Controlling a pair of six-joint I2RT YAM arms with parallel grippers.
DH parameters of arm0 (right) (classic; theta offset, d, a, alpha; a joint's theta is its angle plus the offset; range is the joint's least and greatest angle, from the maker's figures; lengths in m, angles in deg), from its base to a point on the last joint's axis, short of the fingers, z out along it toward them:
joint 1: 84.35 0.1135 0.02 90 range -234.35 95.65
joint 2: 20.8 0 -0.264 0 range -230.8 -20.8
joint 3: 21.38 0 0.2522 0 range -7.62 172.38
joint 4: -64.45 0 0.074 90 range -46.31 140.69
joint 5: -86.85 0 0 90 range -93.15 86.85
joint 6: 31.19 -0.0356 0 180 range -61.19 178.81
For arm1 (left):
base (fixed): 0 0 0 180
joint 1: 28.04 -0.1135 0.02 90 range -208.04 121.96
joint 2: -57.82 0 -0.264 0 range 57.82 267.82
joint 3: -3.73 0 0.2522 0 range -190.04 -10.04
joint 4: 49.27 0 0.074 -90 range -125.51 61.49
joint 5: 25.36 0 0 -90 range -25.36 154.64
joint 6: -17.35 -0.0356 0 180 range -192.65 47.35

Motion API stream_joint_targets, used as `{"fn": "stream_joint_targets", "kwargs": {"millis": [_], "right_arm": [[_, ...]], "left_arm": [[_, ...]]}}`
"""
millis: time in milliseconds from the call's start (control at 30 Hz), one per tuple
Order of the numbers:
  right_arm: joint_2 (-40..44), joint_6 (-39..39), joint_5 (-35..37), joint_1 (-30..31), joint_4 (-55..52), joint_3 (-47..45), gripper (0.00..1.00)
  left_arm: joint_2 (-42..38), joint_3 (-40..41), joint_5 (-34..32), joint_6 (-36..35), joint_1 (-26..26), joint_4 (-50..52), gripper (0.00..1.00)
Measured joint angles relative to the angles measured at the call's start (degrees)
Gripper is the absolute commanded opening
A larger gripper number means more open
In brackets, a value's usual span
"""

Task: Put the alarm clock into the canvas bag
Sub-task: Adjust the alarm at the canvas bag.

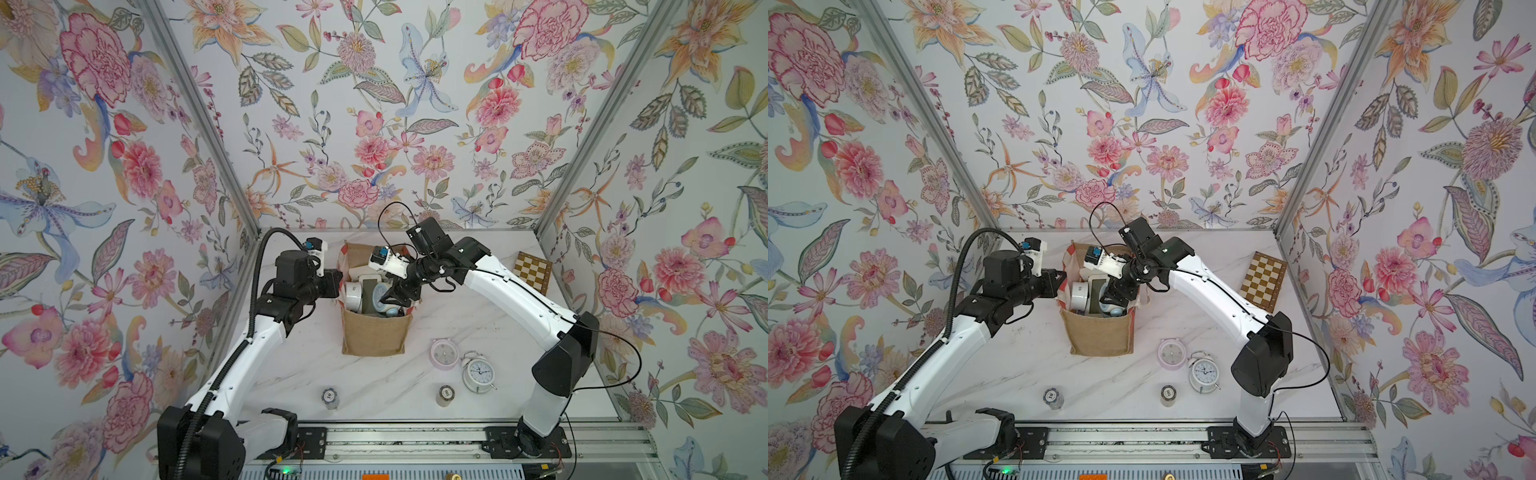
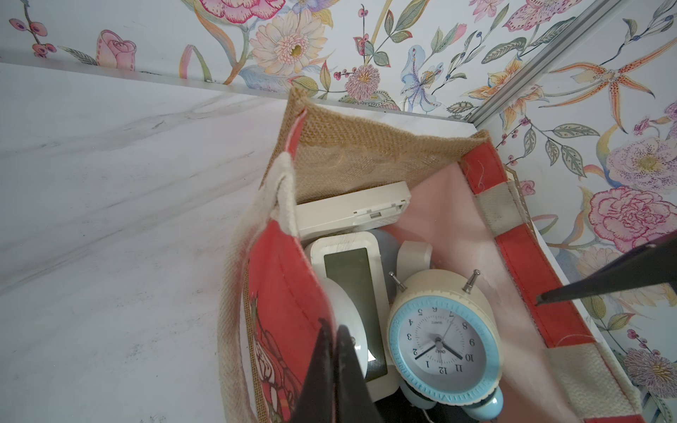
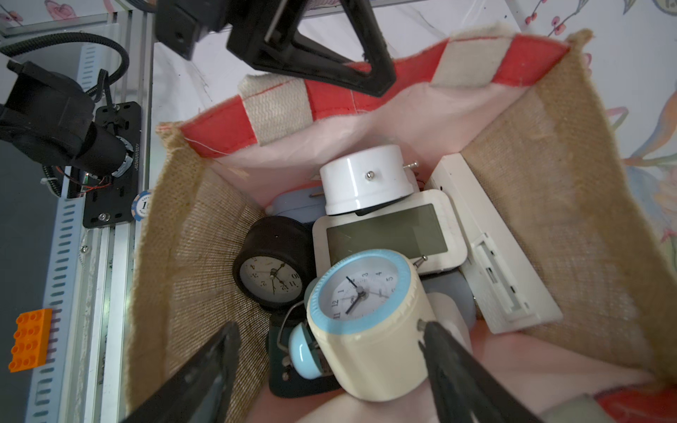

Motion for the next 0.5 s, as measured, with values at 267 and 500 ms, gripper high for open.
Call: {"fn": "stream_joint_targets", "kwargs": {"millis": [267, 500], "right_arm": [[0.0, -1.25, 4.85, -0.55, 1.18, -1.7, 0.35], [-1.53, -0.92, 6.05, -0.55, 1.44, -3.54, 0.28]], "left_arm": [[0.0, 0.0, 0.0, 0.0, 0.02, -0.02, 0.0], [0.0, 0.0, 0.0, 0.0, 0.0, -0.02, 0.0]]}}
